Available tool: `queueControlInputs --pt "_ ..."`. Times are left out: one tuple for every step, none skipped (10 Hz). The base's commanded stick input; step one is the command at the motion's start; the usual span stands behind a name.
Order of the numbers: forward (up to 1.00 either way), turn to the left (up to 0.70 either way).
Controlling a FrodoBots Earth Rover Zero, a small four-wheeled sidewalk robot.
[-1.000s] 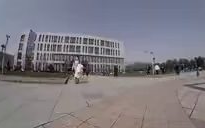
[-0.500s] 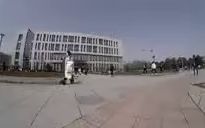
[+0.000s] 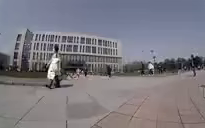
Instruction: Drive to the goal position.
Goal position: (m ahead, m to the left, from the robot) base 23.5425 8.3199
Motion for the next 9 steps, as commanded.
queueControlInputs --pt "1.00 0.00" --pt "1.00 0.00" --pt "1.00 0.00" --pt "1.00 0.07" --pt "1.00 0.14" --pt "1.00 0.21" --pt "1.00 0.03" --pt "1.00 0.00" --pt "1.00 0.00"
